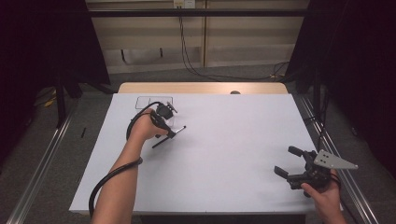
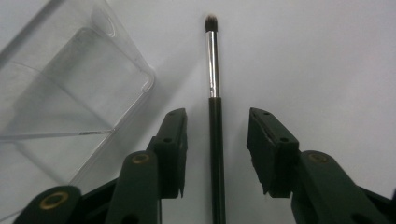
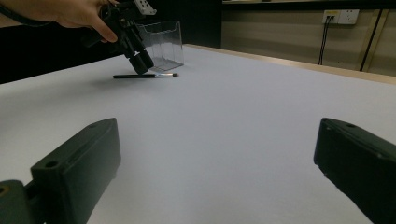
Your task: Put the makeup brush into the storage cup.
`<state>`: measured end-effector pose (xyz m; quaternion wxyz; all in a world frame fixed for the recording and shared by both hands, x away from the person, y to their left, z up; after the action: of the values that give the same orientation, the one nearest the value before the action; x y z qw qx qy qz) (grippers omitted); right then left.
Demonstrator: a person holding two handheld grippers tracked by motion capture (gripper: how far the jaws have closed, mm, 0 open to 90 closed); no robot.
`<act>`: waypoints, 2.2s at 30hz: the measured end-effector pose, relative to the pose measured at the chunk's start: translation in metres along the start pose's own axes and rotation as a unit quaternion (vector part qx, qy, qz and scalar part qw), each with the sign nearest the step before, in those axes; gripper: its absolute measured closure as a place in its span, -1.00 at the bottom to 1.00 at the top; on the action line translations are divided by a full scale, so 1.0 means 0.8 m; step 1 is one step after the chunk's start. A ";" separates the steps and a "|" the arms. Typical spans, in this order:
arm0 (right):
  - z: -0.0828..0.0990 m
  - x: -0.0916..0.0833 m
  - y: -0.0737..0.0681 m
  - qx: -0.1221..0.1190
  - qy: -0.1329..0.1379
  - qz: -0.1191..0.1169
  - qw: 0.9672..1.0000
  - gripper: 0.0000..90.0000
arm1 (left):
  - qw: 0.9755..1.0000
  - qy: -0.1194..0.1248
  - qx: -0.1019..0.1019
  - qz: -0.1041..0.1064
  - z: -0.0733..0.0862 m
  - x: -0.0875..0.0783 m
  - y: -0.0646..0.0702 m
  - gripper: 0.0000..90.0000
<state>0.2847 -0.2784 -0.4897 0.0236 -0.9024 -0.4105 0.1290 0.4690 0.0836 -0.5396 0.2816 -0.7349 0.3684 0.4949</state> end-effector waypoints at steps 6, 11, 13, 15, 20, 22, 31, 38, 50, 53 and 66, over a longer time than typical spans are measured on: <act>0.000 0.000 0.000 0.000 -0.001 -0.001 1.000 -1.00 | 1.000 -0.011 0.009 0.000 -0.002 0.002 0.000 0.42; 0.001 0.002 -0.002 -0.005 -0.004 -0.004 1.000 -0.99 | 1.000 -0.018 0.012 -0.005 -0.001 0.006 -0.002 0.47; 0.001 0.002 -0.003 -0.008 -0.005 -0.005 1.000 -0.99 | 1.000 -0.023 0.018 -0.004 0.000 0.008 -0.002 0.49; 0.001 0.003 -0.004 -0.008 -0.007 -0.006 1.000 -0.99 | 1.000 -0.024 0.018 -0.003 -0.001 0.010 -0.001 0.50; 0.001 0.002 -0.003 -0.009 -0.007 -0.005 1.000 -0.99 | 0.999 -0.030 0.024 -0.005 -0.001 0.015 -0.001 0.53; 0.001 0.002 -0.002 -0.009 -0.007 -0.005 1.000 -0.99 | 0.999 -0.028 0.023 -0.004 -0.002 0.016 0.000 0.55; 0.002 0.002 -0.003 -0.011 -0.009 -0.004 1.000 -0.99 | 0.999 -0.041 0.030 0.000 -0.003 0.017 0.002 0.66; 0.002 0.003 -0.002 -0.009 -0.010 -0.005 1.000 -0.99 | 0.999 -0.044 0.026 0.004 -0.002 0.017 0.001 0.68; 0.002 0.003 -0.002 -0.010 -0.010 -0.004 1.000 -0.99 | 0.999 -0.039 0.007 0.007 -0.002 0.017 0.005 0.87; 0.002 0.002 -0.002 -0.011 -0.010 -0.004 1.000 -0.99 | 0.999 -0.038 0.002 0.004 -0.002 0.016 0.006 0.87; 0.002 0.002 -0.001 -0.008 -0.008 -0.002 1.000 -0.99 | 0.997 0.057 -0.056 0.012 -0.026 -0.003 0.002 0.87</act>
<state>0.2848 -0.2772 -0.4914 0.0131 -0.9007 -0.4136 0.1325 0.4777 0.0670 -0.5299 0.2127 -0.7718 0.3643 0.4758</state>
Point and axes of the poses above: each handheld gripper's, and its own axes: x roughly forward along the jaws, z roughly out of its underside, y roughly to its right, the point moved 10 cm from there along x, roughly forward along the jaws, and after that the axes turned 7 degrees about -z, right-handed, at the moved point
